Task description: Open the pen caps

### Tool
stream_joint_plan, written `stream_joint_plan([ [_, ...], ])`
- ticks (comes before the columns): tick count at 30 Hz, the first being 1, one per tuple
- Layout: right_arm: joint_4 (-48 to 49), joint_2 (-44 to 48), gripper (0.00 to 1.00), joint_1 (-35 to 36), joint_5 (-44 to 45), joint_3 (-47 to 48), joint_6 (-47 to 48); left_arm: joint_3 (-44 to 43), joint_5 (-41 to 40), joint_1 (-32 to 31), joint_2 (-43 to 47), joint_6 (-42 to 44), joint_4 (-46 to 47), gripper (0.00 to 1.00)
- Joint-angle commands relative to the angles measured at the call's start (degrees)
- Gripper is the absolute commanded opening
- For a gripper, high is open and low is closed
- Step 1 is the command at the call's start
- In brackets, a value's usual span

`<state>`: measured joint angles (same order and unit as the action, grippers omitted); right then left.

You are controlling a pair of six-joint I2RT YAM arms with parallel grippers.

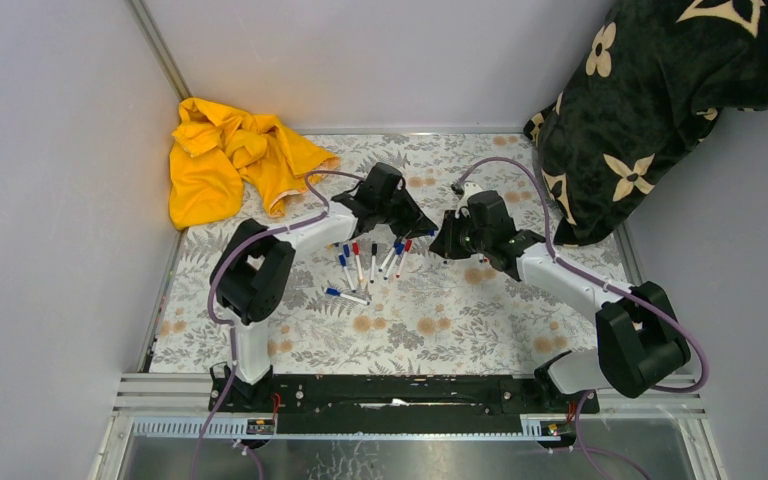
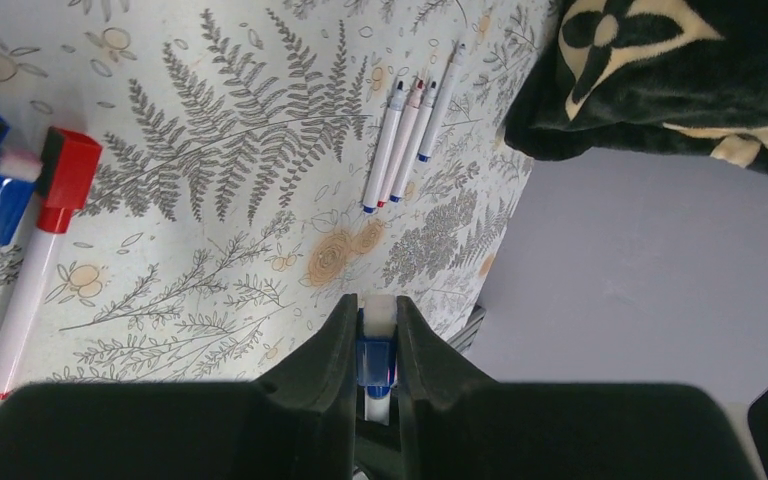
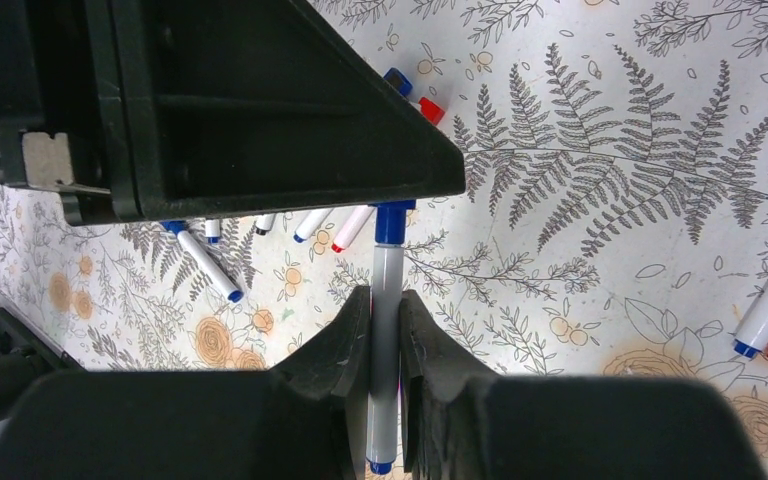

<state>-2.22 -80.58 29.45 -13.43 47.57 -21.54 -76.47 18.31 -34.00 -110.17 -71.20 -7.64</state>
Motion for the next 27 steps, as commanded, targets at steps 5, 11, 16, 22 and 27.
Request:
stream_joint_plan([
  [5, -14.3, 4.5, 0.0, 2.1, -12.4, -3.1, 1.5, -7.3, -11.5, 8.6, -3.7, 9.2, 5.5, 0.0],
  [11, -14.4, 5.9, 0.0, 2.1, -12.9, -4.8, 1.0, -10.1, -11.1, 10.2, -4.5, 11.5, 3.6, 0.0],
  [16, -14.7, 6.7, 0.0, 2.1, -13.0, -5.9, 1.1, -14.9, -11.2, 10.7, -6.3, 13.1, 0.7, 0.0],
  [22, -14.9, 7.5, 0.0, 2.1, -7.5, -4.5, 0.7, -17.1, -14.2, 10.8, -6.0, 15.7, -4.5, 0.0],
  [27, -14.2, 5.5, 0.0, 2.1, 5.2, -1.4, -0.2, -14.3, -25.7, 10.7, -2.7, 19.4, -17.5, 0.0],
])
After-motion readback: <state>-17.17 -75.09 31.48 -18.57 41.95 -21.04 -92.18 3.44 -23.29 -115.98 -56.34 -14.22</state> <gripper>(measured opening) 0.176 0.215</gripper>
